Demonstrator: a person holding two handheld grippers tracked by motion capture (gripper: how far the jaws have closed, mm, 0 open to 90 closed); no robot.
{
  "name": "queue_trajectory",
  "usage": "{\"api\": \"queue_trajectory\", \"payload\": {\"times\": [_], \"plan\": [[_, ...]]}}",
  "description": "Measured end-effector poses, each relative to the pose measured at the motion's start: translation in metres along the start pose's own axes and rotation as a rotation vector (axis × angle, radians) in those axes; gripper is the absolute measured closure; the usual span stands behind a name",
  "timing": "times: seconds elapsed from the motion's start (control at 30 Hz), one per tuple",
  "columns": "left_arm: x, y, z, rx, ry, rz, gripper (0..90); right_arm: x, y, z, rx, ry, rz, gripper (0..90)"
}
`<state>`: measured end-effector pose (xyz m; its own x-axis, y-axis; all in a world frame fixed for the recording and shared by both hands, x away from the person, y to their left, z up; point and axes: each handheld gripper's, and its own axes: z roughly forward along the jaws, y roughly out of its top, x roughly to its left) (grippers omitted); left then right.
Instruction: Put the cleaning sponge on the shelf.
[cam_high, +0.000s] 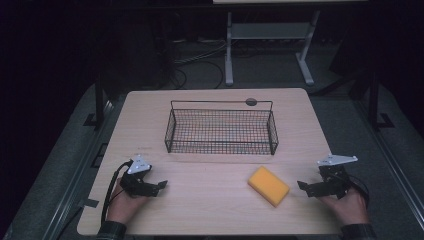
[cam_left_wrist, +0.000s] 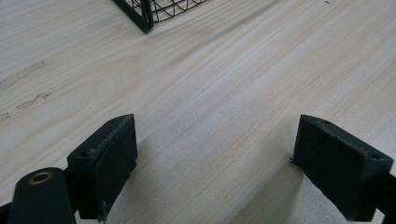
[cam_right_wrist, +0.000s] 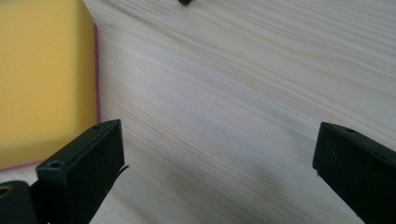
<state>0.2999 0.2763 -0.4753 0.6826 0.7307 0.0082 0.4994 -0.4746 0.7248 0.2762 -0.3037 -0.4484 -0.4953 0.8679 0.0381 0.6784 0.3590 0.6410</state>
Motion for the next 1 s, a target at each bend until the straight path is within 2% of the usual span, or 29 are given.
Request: {"api": "queue_trajectory", "payload": {"times": [0.63, 1.0], "plan": [[0.000, 0.000, 0.000, 0.000, 0.000, 0.000, 12.8, 0.014, 0.008, -0.008, -0.048, 0.033, -0.008, 1.9], [0.000, 0.000, 0.000, 0.000, 0.000, 0.000, 12.7, 0.029, 0.016, -0.008, -0.070, 0.059, -0.043, 2.0]]}}
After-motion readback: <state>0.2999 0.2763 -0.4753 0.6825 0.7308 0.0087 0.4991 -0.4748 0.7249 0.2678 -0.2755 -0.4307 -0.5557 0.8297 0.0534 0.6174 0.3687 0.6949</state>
